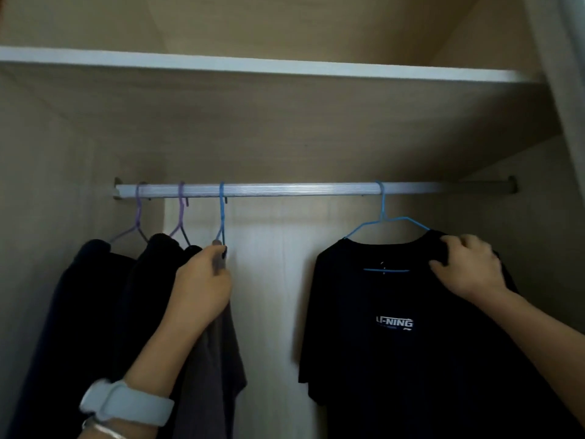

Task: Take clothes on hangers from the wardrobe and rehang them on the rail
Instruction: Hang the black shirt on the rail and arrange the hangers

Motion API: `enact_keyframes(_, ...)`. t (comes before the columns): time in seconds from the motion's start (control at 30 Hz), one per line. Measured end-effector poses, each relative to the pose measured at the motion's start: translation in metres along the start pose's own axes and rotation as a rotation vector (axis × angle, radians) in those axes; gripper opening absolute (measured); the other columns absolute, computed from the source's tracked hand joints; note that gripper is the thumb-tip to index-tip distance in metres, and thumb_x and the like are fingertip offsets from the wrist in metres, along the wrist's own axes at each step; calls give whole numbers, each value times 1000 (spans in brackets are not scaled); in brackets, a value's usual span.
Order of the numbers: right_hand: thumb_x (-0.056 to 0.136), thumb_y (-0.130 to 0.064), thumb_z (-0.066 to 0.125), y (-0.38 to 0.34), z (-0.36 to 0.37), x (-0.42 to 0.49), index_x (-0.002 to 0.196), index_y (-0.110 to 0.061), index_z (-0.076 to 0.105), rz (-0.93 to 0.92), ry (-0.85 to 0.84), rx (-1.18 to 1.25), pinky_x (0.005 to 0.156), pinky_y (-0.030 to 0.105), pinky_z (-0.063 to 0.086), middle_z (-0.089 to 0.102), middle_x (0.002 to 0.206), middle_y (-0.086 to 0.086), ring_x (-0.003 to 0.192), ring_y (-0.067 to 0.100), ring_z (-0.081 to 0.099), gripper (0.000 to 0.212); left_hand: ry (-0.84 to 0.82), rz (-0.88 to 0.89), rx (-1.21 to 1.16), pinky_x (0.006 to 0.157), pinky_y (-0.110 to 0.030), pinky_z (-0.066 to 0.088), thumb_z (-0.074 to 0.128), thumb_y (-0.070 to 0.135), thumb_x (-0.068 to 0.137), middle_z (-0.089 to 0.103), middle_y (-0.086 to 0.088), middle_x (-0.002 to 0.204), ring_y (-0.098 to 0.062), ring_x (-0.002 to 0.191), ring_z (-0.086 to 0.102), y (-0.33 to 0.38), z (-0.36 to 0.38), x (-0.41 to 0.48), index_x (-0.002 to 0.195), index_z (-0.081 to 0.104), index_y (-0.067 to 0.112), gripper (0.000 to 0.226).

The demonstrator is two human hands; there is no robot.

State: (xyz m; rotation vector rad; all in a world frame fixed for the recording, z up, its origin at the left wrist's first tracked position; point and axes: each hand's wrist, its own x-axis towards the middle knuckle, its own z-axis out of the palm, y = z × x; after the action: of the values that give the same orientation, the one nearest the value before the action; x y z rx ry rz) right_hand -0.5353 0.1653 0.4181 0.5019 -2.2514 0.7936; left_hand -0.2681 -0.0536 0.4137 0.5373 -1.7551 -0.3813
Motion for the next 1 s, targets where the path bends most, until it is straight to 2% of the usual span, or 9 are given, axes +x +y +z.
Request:
enact_keyframes(0.07, 86, -38, 56, 21, -3, 12, 141, -11, 29, 112, -79, 22, 109, 47, 28, 31, 145, 22, 133, 40, 30, 67, -4, -30, -8, 88, -25, 37, 41, -1, 87, 58, -16, 127, -30, 119, 51, 1, 6, -2, 123, 54, 6, 39)
enact_keyframes(0.13, 88, -39, 54, 29, -6, 18, 141, -9, 27, 153, -131, 54, 107, 48, 29, 35, 142, 23, 132, 40, 32, 67, -10, -45, 17, 87, -25, 36, 40, -1, 87, 58, -16, 126, -32, 118, 52, 2, 12, -2, 123, 54, 7, 40)
enact_keyframes(0.3, 92, -32, 49, 17, -4, 16, 114, -7, 57, 29, -52, 159, 87, 42, 47, 62, 114, 25, 108, 41, 57, 35, -9, -78, 17, 93, -31, 41, 38, -3, 87, 56, -17, 129, -32, 119, 50, 8, 15, -6, 127, 52, 7, 44)
enact_keyframes(0.43, 95, -29, 43, -24, 4, 4, 93, -4, 65, -142, -115, 309, 83, 39, 47, 65, 106, 28, 105, 42, 58, 34, 7, -102, 0, 84, -28, 37, 37, -3, 86, 57, -18, 124, -34, 114, 51, 10, 14, -7, 124, 51, 6, 41)
enact_keyframes(0.53, 96, -25, 40, -64, 3, -14, 73, -6, 57, -200, -87, 428, 80, 38, 45, 64, 103, 30, 103, 44, 57, 34, 9, -127, -22, 81, -35, 41, 37, 2, 89, 58, -22, 118, -38, 108, 54, 9, 11, -6, 122, 48, 3, 36)
enact_keyframes(0.67, 94, -22, 39, -119, 8, -34, 53, -13, 37, -241, -109, 544, 71, 35, 41, 65, 95, 29, 95, 42, 59, 42, -12, -151, -14, 70, -28, 36, 36, 2, 87, 60, -24, 110, -39, 100, 57, 5, 6, -4, 113, 51, -1, 30)
enact_keyframes(0.73, 94, -22, 38, -142, 11, -43, 51, -15, 35, -249, -143, 578, 66, 29, 34, 63, 88, 25, 88, 39, 59, 43, -20, -149, 4, 70, -26, 35, 37, 4, 89, 61, -24, 110, -38, 101, 58, 5, 3, -4, 114, 52, -1, 30)
enact_keyframes(0.87, 94, -17, 36, -180, 12, -63, 54, -14, 34, -257, -231, 585, 61, 26, 33, 49, 74, 9, 71, 30, 48, 40, -79, -128, 61, 72, -19, 34, 33, 2, 90, 58, -23, 119, -35, 107, 56, 6, 0, -4, 124, 48, 1, 37)
enact_keyframes(1.0, 90, -7, 37, -202, 8, -77, 56, -13, 30, -278, -305, 506, 46, 23, 25, 37, 63, 0, 63, 22, 43, 35, -132, -105, 73, 69, -25, 38, 32, 1, 89, 56, -23, 117, -29, 90, 54, 4, 0, -4, 130, 40, 2, 42)
